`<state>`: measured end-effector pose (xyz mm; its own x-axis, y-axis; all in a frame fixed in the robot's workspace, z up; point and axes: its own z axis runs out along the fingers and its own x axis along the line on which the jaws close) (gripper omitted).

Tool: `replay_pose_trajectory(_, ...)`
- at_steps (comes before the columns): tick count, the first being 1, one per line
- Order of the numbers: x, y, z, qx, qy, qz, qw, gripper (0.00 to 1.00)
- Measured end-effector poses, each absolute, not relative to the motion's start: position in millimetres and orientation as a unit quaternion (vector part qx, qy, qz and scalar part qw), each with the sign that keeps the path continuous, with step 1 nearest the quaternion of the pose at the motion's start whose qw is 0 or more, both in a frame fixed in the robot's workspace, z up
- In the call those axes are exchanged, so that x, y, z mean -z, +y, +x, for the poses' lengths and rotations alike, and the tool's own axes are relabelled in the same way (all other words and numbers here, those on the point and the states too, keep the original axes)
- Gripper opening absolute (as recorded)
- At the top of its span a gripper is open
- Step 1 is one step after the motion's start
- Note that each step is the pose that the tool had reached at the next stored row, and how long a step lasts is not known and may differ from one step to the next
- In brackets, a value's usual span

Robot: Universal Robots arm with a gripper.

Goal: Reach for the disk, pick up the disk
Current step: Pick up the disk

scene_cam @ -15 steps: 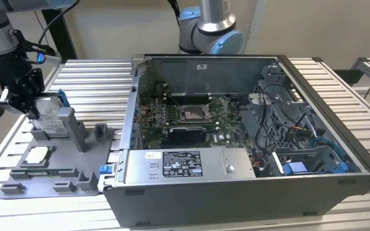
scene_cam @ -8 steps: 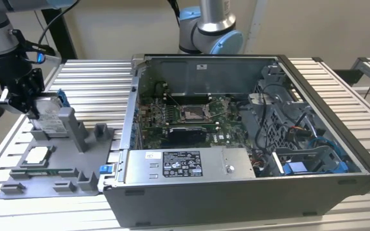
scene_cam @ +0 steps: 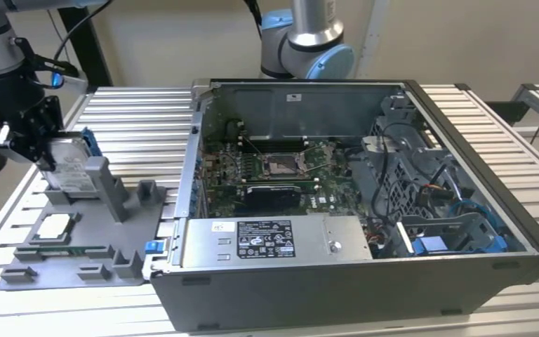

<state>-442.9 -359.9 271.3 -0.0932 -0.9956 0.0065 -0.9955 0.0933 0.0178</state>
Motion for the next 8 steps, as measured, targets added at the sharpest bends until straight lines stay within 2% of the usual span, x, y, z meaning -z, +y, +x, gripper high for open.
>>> replay_pose_trajectory(8,-280.7,-359.9,-442.9,0.004,-0.739,0.673,0.008,0.0)
